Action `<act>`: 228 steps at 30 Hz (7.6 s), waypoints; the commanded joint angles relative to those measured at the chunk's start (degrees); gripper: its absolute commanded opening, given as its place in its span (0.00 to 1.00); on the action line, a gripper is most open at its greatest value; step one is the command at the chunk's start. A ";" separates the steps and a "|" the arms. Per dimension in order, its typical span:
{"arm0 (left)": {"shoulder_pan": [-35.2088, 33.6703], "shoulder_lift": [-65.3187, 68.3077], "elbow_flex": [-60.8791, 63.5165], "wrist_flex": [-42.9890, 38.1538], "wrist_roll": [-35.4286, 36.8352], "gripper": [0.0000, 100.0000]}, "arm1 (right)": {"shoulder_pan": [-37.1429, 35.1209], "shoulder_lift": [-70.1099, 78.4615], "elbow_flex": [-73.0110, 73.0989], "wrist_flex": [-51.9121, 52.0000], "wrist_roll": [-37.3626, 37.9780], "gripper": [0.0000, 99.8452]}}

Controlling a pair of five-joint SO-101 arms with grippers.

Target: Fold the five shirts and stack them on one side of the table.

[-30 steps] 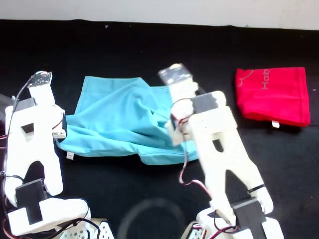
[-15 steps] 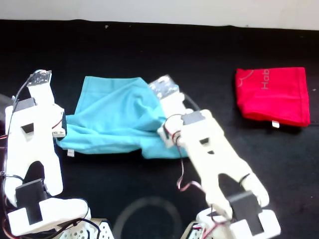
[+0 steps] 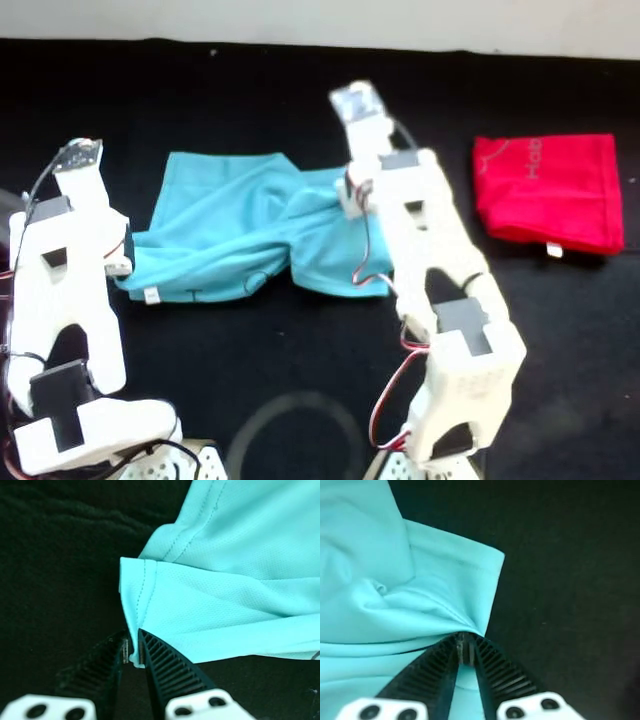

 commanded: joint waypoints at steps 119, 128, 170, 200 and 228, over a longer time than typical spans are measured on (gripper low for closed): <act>-0.22 -2.68 -6.29 -0.62 -0.18 0.01 | -1.71 -3.47 17.80 27.30 5.63 0.01; -0.13 -2.59 -6.29 -0.70 -0.18 0.01 | -4.97 -6.81 16.04 31.52 7.38 0.06; 0.66 -2.59 -5.85 6.15 -0.35 0.01 | -4.09 2.86 19.03 21.14 7.56 0.01; 14.46 -2.86 -59.47 40.53 6.42 0.01 | 11.82 -46.29 -5.23 21.23 7.65 0.01; 20.53 -5.41 6.90 16.09 -0.53 0.01 | 11.91 -55.43 28.00 16.13 7.65 0.01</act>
